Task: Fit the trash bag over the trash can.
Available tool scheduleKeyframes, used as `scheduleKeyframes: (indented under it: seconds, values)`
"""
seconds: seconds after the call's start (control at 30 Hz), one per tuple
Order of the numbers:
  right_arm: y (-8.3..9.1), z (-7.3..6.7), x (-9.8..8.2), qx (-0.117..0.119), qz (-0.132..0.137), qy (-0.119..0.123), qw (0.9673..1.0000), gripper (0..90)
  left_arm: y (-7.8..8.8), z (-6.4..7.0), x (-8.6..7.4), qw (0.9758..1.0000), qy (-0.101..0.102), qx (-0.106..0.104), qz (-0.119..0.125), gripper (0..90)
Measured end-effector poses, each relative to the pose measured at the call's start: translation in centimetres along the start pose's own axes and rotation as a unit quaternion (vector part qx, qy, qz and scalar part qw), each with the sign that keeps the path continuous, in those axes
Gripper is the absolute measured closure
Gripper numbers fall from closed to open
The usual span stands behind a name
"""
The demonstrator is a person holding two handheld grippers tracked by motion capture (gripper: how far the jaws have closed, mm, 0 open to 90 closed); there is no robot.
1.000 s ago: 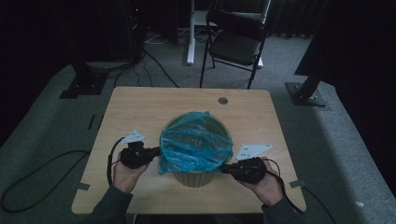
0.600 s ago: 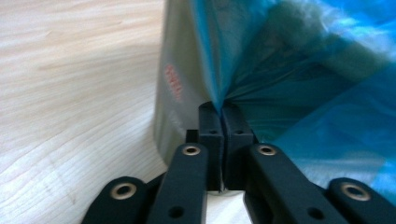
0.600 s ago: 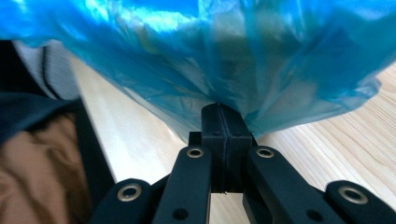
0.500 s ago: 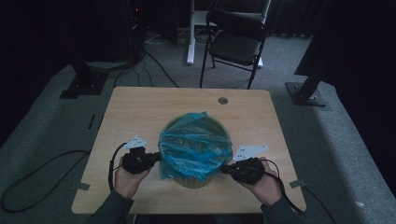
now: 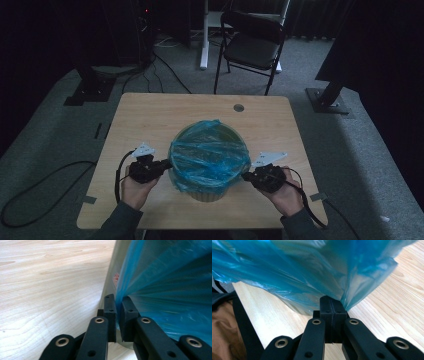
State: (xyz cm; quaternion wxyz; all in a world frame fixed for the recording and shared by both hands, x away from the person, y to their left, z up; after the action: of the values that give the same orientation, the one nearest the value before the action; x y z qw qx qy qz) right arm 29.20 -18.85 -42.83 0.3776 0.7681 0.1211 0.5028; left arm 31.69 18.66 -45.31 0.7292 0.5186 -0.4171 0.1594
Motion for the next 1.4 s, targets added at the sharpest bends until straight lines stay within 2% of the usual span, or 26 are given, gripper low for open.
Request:
scheduleKeyframes:
  seconds: [0.1,0.17,0.2,0.23,0.27,0.33,0.4,0.43,0.47,0.6,0.7,0.77,0.83,0.87,0.93,1.0,1.23,1.4]
  values:
    - [0.4,0.0,-0.1,0.013,0.004,0.006,0.9999,74.2,0.5,-0.6,0.2,0.9997,0.015,-0.01,0.017,69.2]
    - [0.6,-0.1,-0.2,0.019,0.011,0.012,0.9997,71.4,0.8,-0.9,0.2,0.9993,0.021,-0.016,0.025,63.7]
    - [1.6,-0.2,-0.2,0.039,0.029,0.022,0.9986,66.0,1.4,-1.2,0.4,0.9988,0.026,-0.018,0.036,59.6]
    - [1.6,-0.2,-0.2,0.039,0.029,0.022,0.9986,66.0,1.7,-1.4,0.5,0.9986,0.027,-0.016,0.042,59.6]
    - [2.5,-0.4,0.0,0.051,0.045,0.029,0.9973,63.9,2.2,-1.6,0.6,0.9981,0.031,-0.018,0.049,58.3]
    - [2.9,-0.4,0.0,0.053,0.052,0.031,0.9968,63.4,2.7,-1.9,0.9,0.9976,0.031,-0.02,0.059,57.8]
    - [4.0,-0.5,0.2,0.055,0.066,0.037,0.9956,62.1,3.0,-1.9,1.2,0.9975,0.027,-0.018,0.063,56.6]
    - [4.0,-0.5,0.2,0.055,0.066,0.037,0.9956,62.1,3.3,-2.0,1.5,0.9971,0.027,-0.017,0.07,56.6]
    - [5.2,-0.3,0.3,0.048,0.085,0.04,0.9944,62.2,3.4,-2.0,1.8,0.9968,0.026,-0.017,0.074,55.4]
    - [6.0,0.2,0.6,0.033,0.103,0.037,0.9935,62.3,3.6,-2.2,2.3,0.9965,0.027,-0.019,0.077,54.0]
    - [6.4,0.6,0.7,0.026,0.115,0.033,0.9925,63.0,4.0,-2.4,2.2,0.996,0.021,-0.03,0.082,52.4]
    - [6.8,1.1,0.9,0.013,0.124,0.027,0.9918,64.0,4.1,-2.6,2.1,0.9957,0.023,-0.037,0.082,52.0]
    - [6.9,1.3,1.0,0.007,0.13,0.023,0.9912,64.3,4.2,-2.7,2.1,0.995,0.025,-0.045,0.085,51.7]
    - [7.0,1.9,1.5,-0.008,0.139,0.012,0.9902,65.7,4.2,-2.7,2.1,0.9951,0.023,-0.046,0.085,50.7]
    - [6.9,2.4,2.1,-0.015,0.145,0.007,0.9893,66.5,4.3,-2.6,2.1,0.9956,0.014,-0.038,0.084,49.5]
    - [6.7,2.8,2.7,-0.022,0.149,0.004,0.9886,67.1,4.4,-2.7,2.2,0.9948,0.017,-0.048,0.088,49.1]
    - [5.6,3.7,4.5,-0.01,0.156,0.002,0.9878,66.3,5.1,-2.9,2.0,0.9922,0.015,-0.071,0.101,47.1]
    - [4.8,4.3,5.5,0.009,0.16,-0.002,0.9871,64.2,5.7,-3.1,2.2,0.9914,0.009,-0.069,0.11,45.0]
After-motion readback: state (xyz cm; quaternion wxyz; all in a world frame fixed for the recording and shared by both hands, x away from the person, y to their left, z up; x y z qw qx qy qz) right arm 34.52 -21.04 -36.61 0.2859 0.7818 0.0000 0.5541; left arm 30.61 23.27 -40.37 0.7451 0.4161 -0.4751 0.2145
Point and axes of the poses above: each handheld gripper's, and its own axes: y roughly backward along the jaws, x roughly out of its top, z roughly to its right, the point moved 1 cm from there along -y, roughly forward along the jaws, and after that the axes turned 14 degrees about x, right-handed, at the moved point
